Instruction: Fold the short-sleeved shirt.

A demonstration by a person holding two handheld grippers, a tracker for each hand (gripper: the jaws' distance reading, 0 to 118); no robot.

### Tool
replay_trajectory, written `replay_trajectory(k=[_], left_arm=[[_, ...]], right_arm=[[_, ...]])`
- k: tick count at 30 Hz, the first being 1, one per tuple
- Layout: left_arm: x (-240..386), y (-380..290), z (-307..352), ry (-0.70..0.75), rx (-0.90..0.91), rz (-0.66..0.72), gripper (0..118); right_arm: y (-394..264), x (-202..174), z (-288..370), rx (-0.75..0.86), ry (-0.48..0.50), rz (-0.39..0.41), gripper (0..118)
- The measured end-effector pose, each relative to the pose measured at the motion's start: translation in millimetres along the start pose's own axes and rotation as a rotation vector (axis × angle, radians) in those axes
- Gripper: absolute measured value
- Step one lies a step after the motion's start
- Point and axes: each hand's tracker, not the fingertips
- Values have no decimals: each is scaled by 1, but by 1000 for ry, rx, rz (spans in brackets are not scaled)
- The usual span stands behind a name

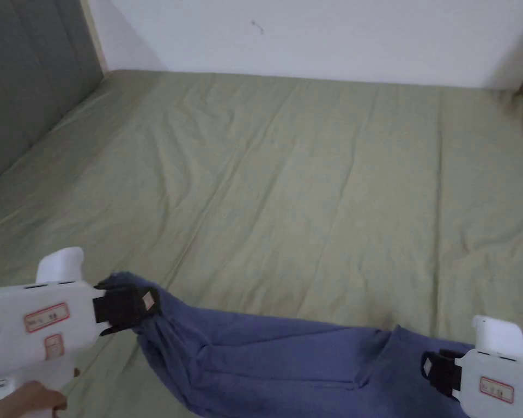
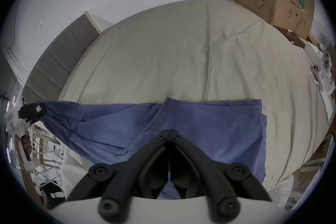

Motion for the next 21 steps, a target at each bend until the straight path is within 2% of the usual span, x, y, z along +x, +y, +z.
replay_trajectory(k=[2, 5, 9, 13, 14, 15, 16, 17, 18, 19, 21], left_arm=[[40, -1, -17, -1, -23, -152, 9], [85, -17, -56, -94, -88, -305, 9], [135, -58, -114, -150, -226, -431, 9], [157, -101, -155, -179, -332, -491, 10], [157, -110, -162, -184, -355, -516, 17], [157, -115, -166, -172, -364, -511, 31], [156, -119, -169, -179, -383, -511, 53], [154, -120, -169, -181, -409, -496, 82], [152, -121, -168, -191, -413, -477, 93], [149, -118, -166, -208, -407, -457, 98], [144, -106, -158, -212, -390, -400, 98]], right_arm=[[-1, 8, 5, 13, -2, -26, 0], [-4, 22, 13, 26, -16, -53, 0], [-9, 43, 24, 39, -32, -111, 0], [-15, 60, 33, 51, -52, -160, 0], [-16, 64, 34, 53, -58, -167, 0], [-17, 67, 35, 52, -61, -174, 0], [-18, 69, 36, 52, -63, -179, 0], [-19, 71, 36, 51, -64, -183, 0], [-20, 72, 36, 49, -65, -185, 0], [-20, 72, 35, 48, -69, -187, 0], [-21, 72, 34, 45, -67, -190, 0]])
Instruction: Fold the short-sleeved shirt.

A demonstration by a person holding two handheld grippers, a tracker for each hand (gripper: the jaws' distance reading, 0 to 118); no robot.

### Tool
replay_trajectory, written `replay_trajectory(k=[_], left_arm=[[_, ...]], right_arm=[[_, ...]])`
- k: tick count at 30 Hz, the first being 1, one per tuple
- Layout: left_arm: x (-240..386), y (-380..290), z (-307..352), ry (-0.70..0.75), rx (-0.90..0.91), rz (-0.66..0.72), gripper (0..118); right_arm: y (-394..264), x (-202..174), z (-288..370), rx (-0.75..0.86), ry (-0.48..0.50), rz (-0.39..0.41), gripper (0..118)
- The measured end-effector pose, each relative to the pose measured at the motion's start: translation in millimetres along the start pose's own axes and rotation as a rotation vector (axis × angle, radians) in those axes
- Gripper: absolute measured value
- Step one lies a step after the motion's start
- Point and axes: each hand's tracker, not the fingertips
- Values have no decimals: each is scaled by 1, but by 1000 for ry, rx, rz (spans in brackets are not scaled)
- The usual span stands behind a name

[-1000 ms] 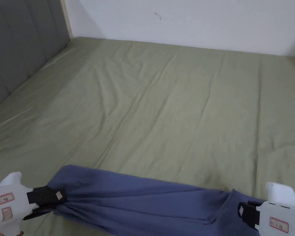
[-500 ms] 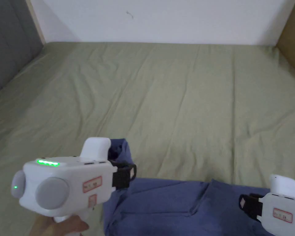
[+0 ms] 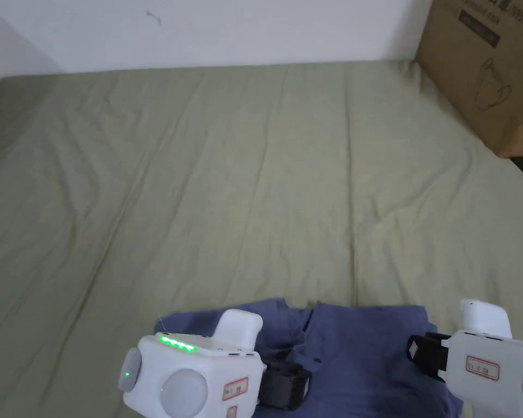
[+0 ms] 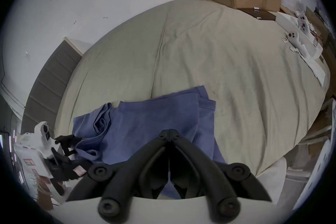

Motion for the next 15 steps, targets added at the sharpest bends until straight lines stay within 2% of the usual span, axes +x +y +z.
replay_trajectory(k=[2, 4, 6, 7, 8, 10, 12, 15], left_arm=[[-10, 6, 19, 7, 46, 68, 97], [-19, 12, 43, -56, 128, 123, 85], [-35, 14, 59, -123, 175, 215, 50], [-44, 14, 64, -136, 195, 265, 30], [-51, 14, 66, -126, 209, 311, 3], [-65, 11, 60, -37, 211, 348, 1], [-68, 10, 43, 51, 143, 320, 1], [-69, 6, 13, 51, 55, 306, 1]], right_arm=[[-1, -1, -2, -5, 6, -4, 0], [-2, -5, -2, -6, 15, 3, 0], [-2, -7, -3, -9, 24, 11, 0], [-2, -9, -4, -10, 29, 16, 0], [-2, -10, -4, -11, 33, 20, 0], [-1, -11, -4, -11, 41, 25, 0], [-1, -12, -4, -10, 43, 27, 0], [-1, -13, -4, -11, 46, 30, 0]])
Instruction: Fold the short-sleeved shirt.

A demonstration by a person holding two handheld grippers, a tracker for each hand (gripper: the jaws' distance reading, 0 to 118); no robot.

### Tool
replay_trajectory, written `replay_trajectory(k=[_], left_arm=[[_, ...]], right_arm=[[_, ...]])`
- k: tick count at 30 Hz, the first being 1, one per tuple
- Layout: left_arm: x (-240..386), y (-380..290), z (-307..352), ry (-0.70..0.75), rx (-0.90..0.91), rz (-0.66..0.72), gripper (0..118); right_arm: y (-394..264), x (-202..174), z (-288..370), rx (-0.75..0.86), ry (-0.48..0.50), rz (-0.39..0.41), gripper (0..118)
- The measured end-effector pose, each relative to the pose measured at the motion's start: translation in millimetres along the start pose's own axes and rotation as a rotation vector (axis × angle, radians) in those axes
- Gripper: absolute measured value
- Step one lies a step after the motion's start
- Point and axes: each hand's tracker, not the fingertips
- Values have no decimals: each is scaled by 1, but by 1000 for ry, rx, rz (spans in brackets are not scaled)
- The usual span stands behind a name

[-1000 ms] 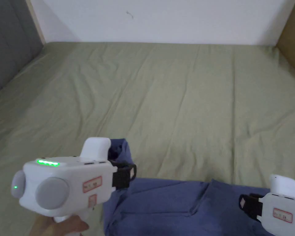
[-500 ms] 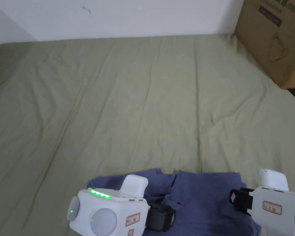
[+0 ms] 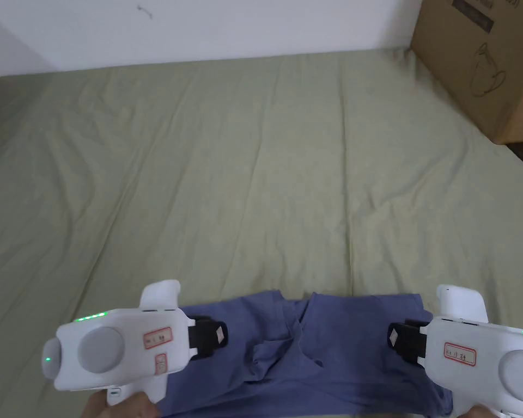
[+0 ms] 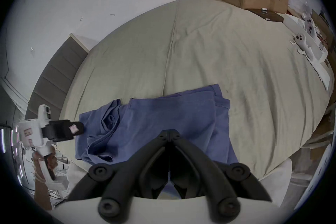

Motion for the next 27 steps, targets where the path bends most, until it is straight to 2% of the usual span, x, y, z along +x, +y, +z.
replay_trajectory(k=[4, 8, 14, 18, 25, 27], left_arm=[[18, -12, -31, -89, -59, -14, 1], [39, -26, -37, -127, -79, -33, 1], [55, -38, -30, -218, -88, 10, 1], [66, -45, -38, -163, -126, -57, 1], [69, -48, -39, -169, -133, -60, 1], [72, -49, -35, -216, -146, -103, 1]], right_arm=[[-2, 5, 2, 2, -3, -13, 0], [-4, 9, 3, 0, -12, -21, 0], [-5, 12, 1, -8, -12, -28, 0], [-5, 9, -1, -14, -8, -16, 0], [-6, 4, -1, -17, 1, -6, 0], [-6, 3, 1, -15, 4, 0, 0]])
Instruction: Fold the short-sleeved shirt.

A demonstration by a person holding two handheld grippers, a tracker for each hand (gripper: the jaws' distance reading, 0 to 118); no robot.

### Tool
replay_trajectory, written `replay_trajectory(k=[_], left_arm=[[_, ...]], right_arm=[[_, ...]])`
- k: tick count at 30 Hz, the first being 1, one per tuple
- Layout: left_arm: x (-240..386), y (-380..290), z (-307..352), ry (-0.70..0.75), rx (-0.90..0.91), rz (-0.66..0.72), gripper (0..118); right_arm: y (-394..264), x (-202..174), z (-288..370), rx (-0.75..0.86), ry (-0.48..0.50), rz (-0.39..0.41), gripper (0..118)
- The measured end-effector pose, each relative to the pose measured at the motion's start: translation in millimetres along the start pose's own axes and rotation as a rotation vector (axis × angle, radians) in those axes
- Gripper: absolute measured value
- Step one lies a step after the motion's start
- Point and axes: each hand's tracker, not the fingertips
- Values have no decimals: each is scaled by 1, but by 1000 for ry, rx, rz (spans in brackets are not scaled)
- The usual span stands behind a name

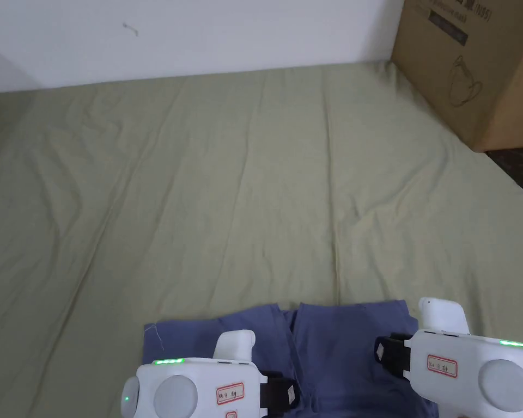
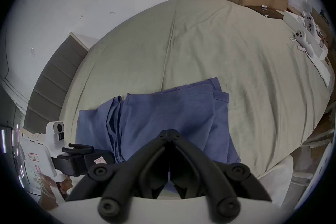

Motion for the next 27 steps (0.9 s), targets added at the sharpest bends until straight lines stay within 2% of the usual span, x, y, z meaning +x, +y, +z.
replay_trajectory(k=[4, 7, 9, 14, 18, 19, 22, 25, 27], left_arm=[[8, -5, 8, -56, -75, -100, 1], [1, -6, 25, -25, -45, -110, 1], [-17, -4, 45, 8, 18, -47, 1], [-95, -5, 112, -34, 234, 237, 1], [-141, -19, 146, 1, 309, 346, 2], [-151, -22, 149, -11, 308, 373, 5], [-165, -29, 148, -44, 274, 428, 49], [-176, -33, 135, -86, 278, 490, 80], [-179, -34, 124, -131, 292, 555, 85]], right_arm=[[3, -3, 3, 5, -8, 13, 0], [4, -6, 6, 12, -11, 16, 0], [5, -9, 7, 12, -14, 23, 0], [7, -16, 5, 9, -18, 38, 0], [10, -25, 1, 2, -18, 53, 0], [10, -28, -1, 0, -18, 58, 0], [12, -38, -6, -11, -13, 77, 0], [14, -48, -11, -23, -4, 100, 0], [15, -54, -13, -31, 6, 122, 0]])
